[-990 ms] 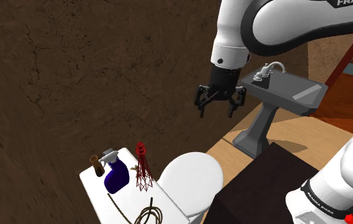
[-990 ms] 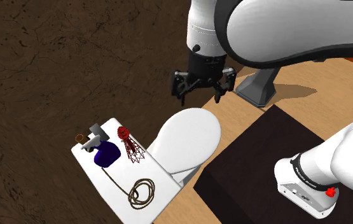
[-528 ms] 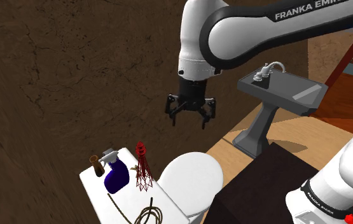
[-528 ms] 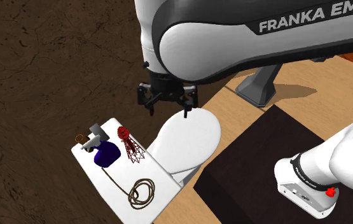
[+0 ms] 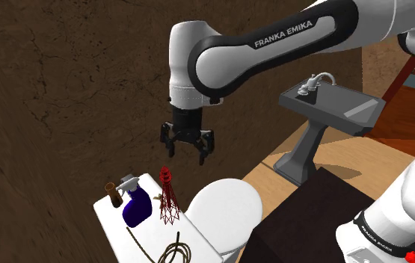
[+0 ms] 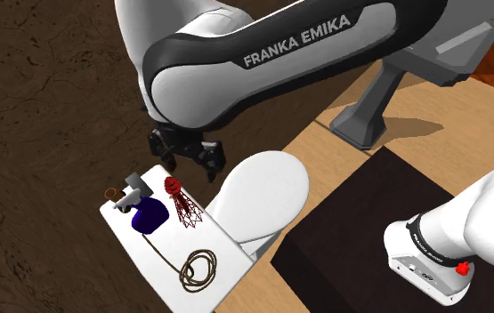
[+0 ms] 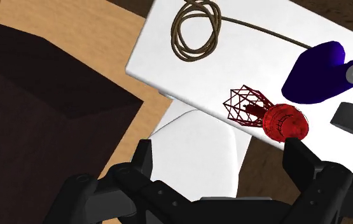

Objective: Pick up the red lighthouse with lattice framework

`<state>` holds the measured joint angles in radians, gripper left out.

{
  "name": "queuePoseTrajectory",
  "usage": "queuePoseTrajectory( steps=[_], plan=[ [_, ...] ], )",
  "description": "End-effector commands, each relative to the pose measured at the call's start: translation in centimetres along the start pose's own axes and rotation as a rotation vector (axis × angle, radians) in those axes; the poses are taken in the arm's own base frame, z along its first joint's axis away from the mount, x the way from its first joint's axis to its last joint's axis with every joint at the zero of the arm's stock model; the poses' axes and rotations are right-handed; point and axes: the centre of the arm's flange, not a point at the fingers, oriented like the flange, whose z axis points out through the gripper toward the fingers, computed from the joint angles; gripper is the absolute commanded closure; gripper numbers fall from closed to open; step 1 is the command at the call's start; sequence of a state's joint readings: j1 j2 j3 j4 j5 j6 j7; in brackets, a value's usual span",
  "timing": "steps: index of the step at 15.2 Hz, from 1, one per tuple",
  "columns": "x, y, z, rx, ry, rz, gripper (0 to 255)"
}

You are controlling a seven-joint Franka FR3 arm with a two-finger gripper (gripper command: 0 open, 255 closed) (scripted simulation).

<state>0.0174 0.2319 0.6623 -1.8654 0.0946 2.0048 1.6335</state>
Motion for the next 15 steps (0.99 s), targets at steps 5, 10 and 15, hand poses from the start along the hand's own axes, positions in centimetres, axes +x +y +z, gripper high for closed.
queuePoseTrajectory(
  steps=[5, 10, 15],
  plan=[
    [0.4, -7.3, 3.3, -0.007, -0.047, 0.179, 0],
    [1.0, -8.2, 5.7, -0.008, -0.053, 0.199, 0],
    [1.4, -8.4, 7.6, -0.008, -0.053, 0.199, 0]
  ],
)
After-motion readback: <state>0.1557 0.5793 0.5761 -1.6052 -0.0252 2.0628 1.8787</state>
